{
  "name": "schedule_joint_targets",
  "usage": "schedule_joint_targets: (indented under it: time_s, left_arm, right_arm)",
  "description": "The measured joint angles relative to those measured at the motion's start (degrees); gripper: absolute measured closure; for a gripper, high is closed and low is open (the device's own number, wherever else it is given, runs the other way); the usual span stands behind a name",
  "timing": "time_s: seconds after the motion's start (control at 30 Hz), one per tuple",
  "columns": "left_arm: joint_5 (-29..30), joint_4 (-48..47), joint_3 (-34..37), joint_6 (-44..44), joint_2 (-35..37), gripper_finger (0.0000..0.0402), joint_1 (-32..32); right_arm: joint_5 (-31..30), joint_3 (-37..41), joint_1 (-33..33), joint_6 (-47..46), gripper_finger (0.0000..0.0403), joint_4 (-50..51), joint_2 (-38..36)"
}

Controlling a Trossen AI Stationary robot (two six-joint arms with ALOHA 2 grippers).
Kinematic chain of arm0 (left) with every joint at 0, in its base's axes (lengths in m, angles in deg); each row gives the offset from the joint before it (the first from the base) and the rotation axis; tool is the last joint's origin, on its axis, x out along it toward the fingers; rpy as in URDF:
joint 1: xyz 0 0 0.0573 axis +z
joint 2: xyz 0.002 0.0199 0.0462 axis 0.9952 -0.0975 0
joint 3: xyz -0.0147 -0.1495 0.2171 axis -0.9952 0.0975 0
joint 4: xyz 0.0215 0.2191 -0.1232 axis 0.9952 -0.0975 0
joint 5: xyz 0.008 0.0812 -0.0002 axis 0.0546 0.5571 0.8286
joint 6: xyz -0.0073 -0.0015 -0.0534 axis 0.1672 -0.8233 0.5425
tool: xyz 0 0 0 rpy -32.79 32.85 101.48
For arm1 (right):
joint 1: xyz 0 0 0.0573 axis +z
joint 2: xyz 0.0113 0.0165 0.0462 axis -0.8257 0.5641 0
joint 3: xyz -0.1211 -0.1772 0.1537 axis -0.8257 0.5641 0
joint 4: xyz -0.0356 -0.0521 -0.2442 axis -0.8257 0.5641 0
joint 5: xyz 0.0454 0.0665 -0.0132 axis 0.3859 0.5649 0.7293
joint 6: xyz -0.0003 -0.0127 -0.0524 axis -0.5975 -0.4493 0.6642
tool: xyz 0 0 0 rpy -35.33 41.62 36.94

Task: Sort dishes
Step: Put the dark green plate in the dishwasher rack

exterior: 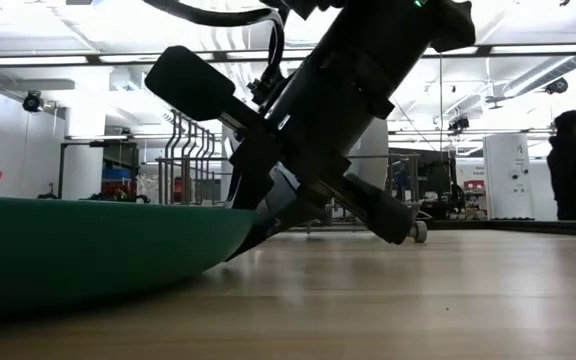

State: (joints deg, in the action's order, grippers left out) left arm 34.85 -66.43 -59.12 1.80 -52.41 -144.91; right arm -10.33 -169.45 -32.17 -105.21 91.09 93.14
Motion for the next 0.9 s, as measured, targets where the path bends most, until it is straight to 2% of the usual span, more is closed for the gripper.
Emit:
schedule_joint_targets:
  time_s: [0.2, 0.53, 0.67, 0.9]
  left_arm:
    - [6.10, -9.83, -6.80, 3.33, 0.00, 0.0401, -2.22]
    - [15.74, -16.05, -16.62, 2.97, 0.00, 0.0401, -7.89]
    - [16.96, -18.20, -18.80, 2.95, 0.00, 0.0401, -10.46]
    - [16.98, -20.53, -19.32, 2.95, 0.04, 0.0401, -13.85]
  right_arm:
    - [-3.03, 0.15, 0.92, 2.94, 0.0399, 0.87, -1.74]
    - [-8.92, 0.20, 3.13, 9.68, 0.0402, 6.72, -6.84]
    - [-14.64, 0.22, 5.69, 16.41, 0.0402, 8.81, -10.00]
    - [-21.83, 0.22, 7.65, 28.02, 0.0402, 13.50, -19.80]
